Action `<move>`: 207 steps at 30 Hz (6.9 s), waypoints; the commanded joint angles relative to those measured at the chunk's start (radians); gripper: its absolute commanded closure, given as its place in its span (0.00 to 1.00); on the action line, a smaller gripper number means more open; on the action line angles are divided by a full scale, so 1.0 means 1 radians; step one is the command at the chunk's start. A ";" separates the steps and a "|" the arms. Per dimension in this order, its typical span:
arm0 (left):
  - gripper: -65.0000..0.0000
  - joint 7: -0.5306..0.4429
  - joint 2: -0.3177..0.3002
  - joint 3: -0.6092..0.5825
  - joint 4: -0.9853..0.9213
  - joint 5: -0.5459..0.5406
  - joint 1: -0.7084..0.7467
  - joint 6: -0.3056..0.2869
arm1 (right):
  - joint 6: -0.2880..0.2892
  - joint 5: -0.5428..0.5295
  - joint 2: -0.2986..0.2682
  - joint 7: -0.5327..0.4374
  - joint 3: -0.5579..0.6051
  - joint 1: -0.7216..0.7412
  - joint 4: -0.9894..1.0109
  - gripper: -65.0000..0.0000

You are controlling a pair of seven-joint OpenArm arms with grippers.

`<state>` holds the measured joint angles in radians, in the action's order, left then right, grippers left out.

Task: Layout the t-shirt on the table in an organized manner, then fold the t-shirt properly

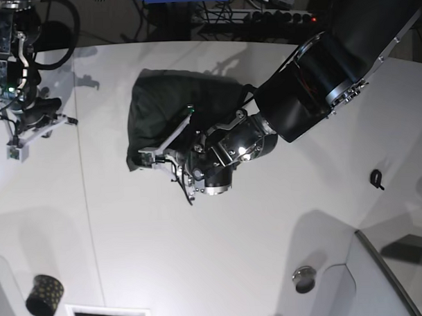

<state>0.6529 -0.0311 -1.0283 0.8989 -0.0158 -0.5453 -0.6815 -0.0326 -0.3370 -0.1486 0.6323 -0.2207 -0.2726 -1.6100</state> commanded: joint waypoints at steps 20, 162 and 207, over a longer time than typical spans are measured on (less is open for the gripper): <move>1.00 0.020 0.003 -0.001 0.001 0.007 -0.012 -0.017 | 0.006 -0.003 -0.012 -0.016 0.004 0.003 -0.017 0.99; 1.00 -0.295 -0.091 1.482 0.876 -0.240 1.085 0.038 | 0.469 -0.003 -0.032 -0.368 -0.053 -0.324 -0.132 1.00; 1.00 -1.040 -0.161 1.153 -0.811 0.482 0.727 0.382 | -0.151 -0.003 0.030 -1.009 0.654 0.055 1.506 0.99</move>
<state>-0.3782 -0.1864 0.1272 0.0864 0.4667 0.1768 -0.2977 -0.1757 -0.3378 -0.1112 -0.3649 0.4316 -0.2150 -0.1028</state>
